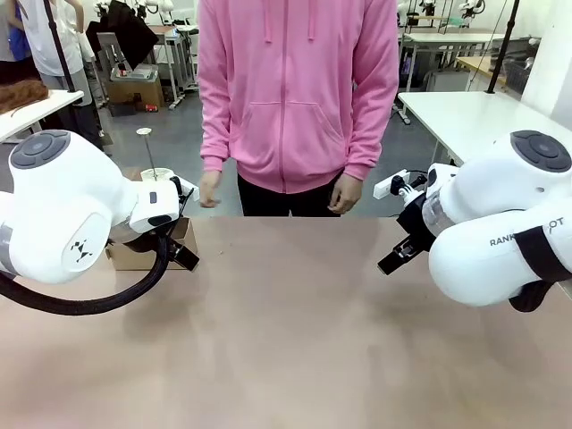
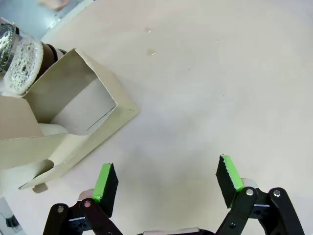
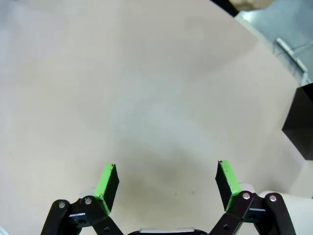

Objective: Pour a drink into a cup and package it in a carrier.
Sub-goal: Pick up the 600 ml Paper Cup and place it in the middle top area of the table.

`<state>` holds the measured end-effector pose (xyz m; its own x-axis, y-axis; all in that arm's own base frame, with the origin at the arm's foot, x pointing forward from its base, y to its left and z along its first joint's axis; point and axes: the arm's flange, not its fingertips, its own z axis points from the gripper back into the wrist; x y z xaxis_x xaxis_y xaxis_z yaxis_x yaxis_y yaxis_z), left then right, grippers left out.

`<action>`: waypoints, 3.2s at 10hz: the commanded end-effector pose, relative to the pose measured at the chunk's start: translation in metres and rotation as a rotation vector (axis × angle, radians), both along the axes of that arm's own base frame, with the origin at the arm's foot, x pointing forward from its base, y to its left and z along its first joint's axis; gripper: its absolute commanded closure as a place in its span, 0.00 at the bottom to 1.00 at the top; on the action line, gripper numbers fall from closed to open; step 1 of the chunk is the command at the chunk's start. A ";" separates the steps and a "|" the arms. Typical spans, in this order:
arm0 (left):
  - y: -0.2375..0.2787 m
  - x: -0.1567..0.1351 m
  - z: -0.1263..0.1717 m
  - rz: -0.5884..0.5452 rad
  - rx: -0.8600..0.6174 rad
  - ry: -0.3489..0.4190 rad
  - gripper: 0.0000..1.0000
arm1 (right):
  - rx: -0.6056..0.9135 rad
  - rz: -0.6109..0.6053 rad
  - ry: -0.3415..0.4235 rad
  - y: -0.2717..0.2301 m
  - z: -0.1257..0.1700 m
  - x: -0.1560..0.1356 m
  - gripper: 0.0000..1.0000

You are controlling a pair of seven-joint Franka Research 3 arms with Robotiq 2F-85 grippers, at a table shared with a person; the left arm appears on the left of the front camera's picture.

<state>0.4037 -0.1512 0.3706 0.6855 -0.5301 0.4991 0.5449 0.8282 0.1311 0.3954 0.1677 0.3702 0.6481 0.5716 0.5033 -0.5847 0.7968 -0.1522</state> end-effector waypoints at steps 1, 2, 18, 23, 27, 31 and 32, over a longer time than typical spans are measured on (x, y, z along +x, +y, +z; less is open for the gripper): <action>0.000 0.000 0.000 0.000 0.000 0.000 0.00 | 0.001 0.000 0.000 0.000 0.000 0.000 0.00; 0.000 0.000 0.000 0.000 0.000 0.000 0.00 | 0.001 0.000 0.000 0.000 0.000 0.000 0.00; 0.000 0.000 0.000 0.000 0.000 0.000 0.00 | 0.555 0.345 -0.273 -0.356 0.073 0.035 0.00; 0.000 0.000 0.000 0.000 0.000 0.000 0.00 | 0.553 0.297 -0.272 -0.364 0.073 0.020 0.00; 0.000 0.000 0.000 0.000 0.000 0.000 0.00 | 0.687 0.311 -0.384 -0.397 0.033 0.006 0.00; 0.000 0.000 0.000 0.000 0.000 0.000 0.00 | 0.882 0.369 -0.544 -0.415 -0.040 -0.016 0.00; 0.000 0.000 0.000 0.000 0.000 0.000 0.00 | 0.905 0.371 -0.547 -0.411 -0.059 -0.014 0.00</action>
<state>0.4039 -0.1511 0.3705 0.6857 -0.5303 0.4986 0.5446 0.8282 0.1319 0.3657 -0.2421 0.3267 0.1013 -0.0151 0.9947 -0.8237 0.5594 0.0924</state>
